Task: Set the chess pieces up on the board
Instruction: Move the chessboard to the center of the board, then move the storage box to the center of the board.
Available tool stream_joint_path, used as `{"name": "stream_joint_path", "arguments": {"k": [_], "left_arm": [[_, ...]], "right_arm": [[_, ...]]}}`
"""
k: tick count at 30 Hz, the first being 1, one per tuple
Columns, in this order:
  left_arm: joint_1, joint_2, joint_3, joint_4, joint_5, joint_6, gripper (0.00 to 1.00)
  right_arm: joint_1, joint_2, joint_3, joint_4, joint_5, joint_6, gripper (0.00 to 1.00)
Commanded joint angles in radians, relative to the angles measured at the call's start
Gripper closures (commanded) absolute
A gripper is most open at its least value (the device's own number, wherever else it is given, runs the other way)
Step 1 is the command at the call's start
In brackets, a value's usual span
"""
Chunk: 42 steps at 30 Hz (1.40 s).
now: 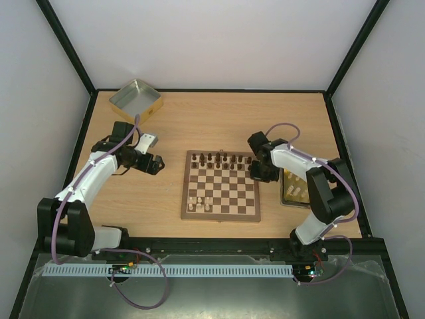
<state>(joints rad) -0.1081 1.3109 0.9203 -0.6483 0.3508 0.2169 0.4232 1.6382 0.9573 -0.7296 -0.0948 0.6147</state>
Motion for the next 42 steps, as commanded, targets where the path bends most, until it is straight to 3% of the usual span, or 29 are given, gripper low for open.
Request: {"name": "stream_joint_path", "arguments": {"k": [1, 3, 5, 6, 7, 23, 27, 32, 42], "left_arm": [[0.001, -0.01, -0.011, -0.002, -0.001, -0.004, 0.05], [0.001, -0.01, -0.011, -0.001, -0.001, -0.005, 0.06], [0.001, -0.011, -0.014, 0.0, 0.0, -0.005, 0.06], [0.001, -0.011, -0.014, 0.001, 0.001, -0.005, 0.06], [0.001, -0.013, -0.014, 0.0, 0.001, -0.005, 0.06], [0.008, -0.018, -0.016, 0.0, 0.005, -0.004, 0.05], [0.011, -0.019, -0.016, 0.001, 0.005, -0.004, 0.05], [0.016, -0.014, -0.017, 0.0, 0.005, -0.005, 0.05], [0.016, -0.003, -0.017, 0.006, 0.001, -0.005, 0.05]], "right_arm": [[-0.008, -0.035, 0.103, -0.109, 0.165, 0.014, 0.98], [-0.036, -0.054, 0.147, -0.153, 0.223, 0.037, 0.95], [-0.067, -0.063, 0.179, -0.189, 0.261, 0.044, 0.68], [-0.078, -0.066, 0.191, -0.204, 0.275, 0.043, 0.6], [-0.087, -0.068, 0.197, -0.216, 0.289, 0.043, 0.58], [-0.163, -0.142, 0.04, -0.147, 0.206, 0.023, 0.64], [-0.163, -0.16, -0.006, -0.113, 0.147, 0.024, 0.67], [-0.163, -0.191, -0.062, -0.074, 0.053, 0.025, 0.77], [-0.146, -0.284, -0.173, -0.035, -0.079, 0.044, 0.8]]}}
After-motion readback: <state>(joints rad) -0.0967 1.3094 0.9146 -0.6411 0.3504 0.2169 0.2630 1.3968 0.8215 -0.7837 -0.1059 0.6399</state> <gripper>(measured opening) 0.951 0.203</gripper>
